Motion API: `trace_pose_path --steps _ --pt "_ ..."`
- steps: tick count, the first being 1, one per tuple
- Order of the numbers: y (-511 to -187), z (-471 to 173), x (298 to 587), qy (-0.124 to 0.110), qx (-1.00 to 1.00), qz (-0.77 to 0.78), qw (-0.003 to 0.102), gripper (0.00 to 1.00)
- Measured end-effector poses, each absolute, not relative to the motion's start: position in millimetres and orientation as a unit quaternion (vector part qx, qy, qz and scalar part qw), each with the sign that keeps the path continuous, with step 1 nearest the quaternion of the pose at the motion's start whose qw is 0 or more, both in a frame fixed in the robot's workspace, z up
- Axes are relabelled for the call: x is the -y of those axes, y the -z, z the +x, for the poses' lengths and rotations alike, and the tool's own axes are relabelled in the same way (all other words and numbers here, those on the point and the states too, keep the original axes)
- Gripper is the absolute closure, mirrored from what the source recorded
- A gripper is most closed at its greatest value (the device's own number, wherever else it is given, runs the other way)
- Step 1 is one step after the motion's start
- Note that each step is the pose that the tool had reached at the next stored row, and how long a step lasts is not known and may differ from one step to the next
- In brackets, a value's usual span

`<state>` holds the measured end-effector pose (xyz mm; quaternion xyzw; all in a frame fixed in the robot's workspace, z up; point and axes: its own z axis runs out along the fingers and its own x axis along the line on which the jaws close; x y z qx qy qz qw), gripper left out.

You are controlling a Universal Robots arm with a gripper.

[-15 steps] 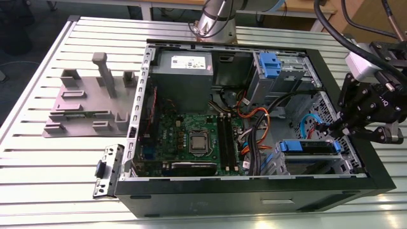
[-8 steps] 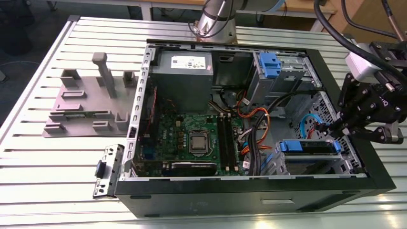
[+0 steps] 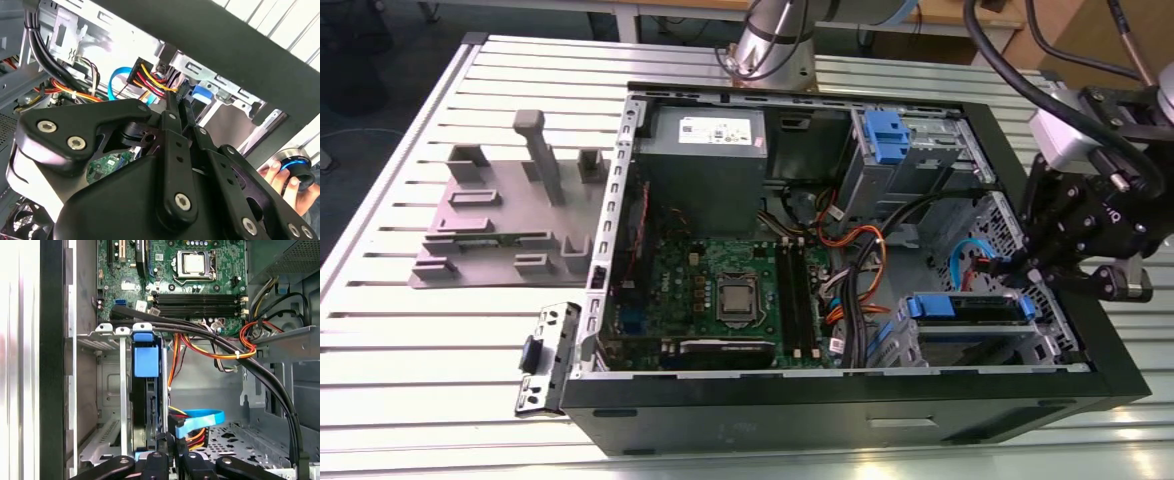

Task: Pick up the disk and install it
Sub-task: 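Insert the first disk wire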

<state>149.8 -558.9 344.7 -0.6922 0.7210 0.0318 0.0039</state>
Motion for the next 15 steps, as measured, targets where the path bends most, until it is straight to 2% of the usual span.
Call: trace_pose_path --steps 15 --pt "-341.1 143.0 568.9 -0.032 -0.718 -0.695 0.004 0.83"
